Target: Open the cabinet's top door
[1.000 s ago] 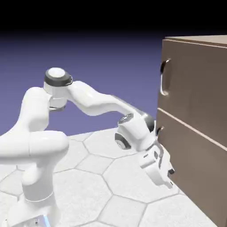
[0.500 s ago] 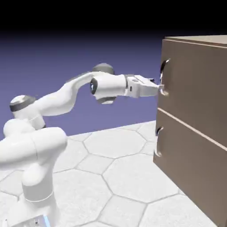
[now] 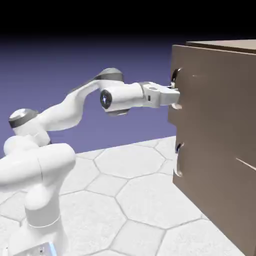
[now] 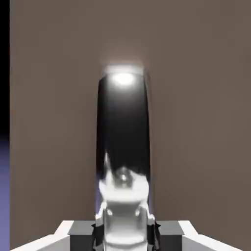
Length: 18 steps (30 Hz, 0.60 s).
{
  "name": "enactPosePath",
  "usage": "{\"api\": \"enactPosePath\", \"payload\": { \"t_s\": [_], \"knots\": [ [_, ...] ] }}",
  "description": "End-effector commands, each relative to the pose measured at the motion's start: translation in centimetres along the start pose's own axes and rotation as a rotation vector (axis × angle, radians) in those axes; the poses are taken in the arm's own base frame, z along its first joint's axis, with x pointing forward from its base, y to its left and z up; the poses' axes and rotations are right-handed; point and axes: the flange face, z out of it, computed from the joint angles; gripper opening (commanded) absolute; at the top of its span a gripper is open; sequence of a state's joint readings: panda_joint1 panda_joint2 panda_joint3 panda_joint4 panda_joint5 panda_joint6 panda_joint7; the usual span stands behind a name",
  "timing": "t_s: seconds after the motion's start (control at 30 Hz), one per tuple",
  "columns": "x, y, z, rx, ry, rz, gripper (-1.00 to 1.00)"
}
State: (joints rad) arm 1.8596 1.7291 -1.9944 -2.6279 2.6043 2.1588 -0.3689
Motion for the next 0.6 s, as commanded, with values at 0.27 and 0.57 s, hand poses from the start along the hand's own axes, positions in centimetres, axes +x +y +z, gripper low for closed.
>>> {"api": "enactPosePath", "payload": {
  "t_s": [0.27, 0.57],
  "knots": [
    [2.8, 2.8, -8.6, 0.144, -0.146, 0.0, -1.0],
    [5.7, 5.7, -14.6, 0.258, -0.259, 0.0, -1.0]
  ]
}}
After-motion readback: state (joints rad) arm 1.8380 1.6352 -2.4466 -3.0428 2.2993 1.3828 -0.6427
